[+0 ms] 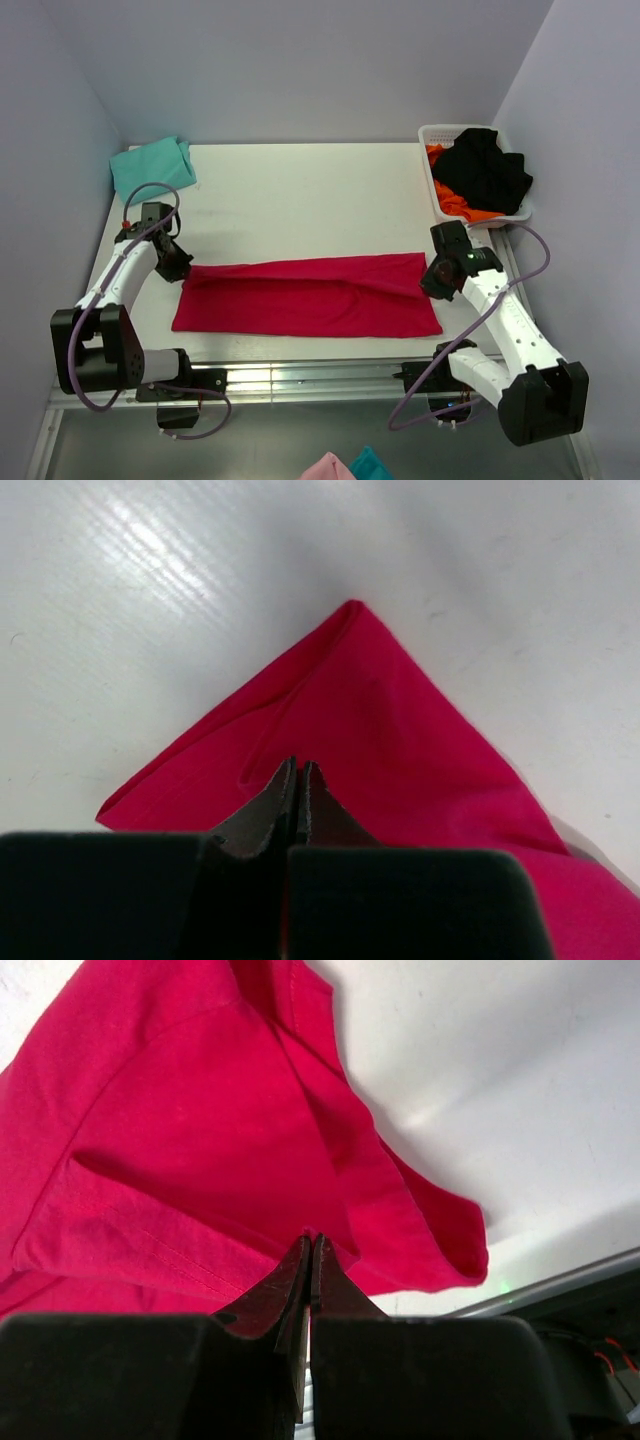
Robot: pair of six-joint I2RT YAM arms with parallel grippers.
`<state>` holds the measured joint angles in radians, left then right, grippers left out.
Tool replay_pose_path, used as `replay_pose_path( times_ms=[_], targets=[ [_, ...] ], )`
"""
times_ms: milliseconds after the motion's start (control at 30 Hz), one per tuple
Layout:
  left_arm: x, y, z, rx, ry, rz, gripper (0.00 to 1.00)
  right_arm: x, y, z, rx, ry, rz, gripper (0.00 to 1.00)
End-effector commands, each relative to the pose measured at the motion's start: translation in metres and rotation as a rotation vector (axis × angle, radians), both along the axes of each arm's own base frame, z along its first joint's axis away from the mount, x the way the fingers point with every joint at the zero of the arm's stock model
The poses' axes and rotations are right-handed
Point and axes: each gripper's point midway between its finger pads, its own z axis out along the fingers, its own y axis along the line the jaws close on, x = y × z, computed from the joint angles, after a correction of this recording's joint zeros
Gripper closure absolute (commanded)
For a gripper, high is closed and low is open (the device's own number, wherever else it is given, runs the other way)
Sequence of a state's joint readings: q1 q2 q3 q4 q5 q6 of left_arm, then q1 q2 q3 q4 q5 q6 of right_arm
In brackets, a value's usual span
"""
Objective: Fold and stack the t-shirts
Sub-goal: Fold the tshirt
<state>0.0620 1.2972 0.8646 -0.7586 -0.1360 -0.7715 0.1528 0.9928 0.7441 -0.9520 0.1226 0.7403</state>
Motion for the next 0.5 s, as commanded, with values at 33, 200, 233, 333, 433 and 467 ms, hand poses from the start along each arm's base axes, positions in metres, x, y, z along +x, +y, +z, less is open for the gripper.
replay_pose_path(
  times_ms=[33,200,233,333,433,467],
  targets=[
    [-0.013,0.01,-0.004,0.05,0.096,0.06,0.99,-0.019,-0.005,0.0,-0.018,0.031,-0.05,1.0],
    [-0.02,0.002,0.003,0.028,0.096,0.075,0.01,-0.036,-0.008,-0.007,-0.028,0.086,-0.081,0.71],
    [-0.021,0.002,0.005,0.026,0.091,0.078,0.01,-0.04,-0.01,-0.007,-0.033,0.1,-0.086,0.49],
    [-0.02,0.004,0.011,0.037,0.076,0.074,0.01,-0.039,-0.012,0.0,-0.039,0.066,-0.095,0.14],
    [-0.017,0.009,0.02,0.066,0.059,0.07,0.01,-0.03,-0.01,0.009,-0.033,0.046,-0.087,0.14],
    [-0.013,0.01,0.025,0.07,0.043,0.069,0.01,-0.027,-0.008,0.011,-0.029,0.047,-0.084,0.14]
  ],
)
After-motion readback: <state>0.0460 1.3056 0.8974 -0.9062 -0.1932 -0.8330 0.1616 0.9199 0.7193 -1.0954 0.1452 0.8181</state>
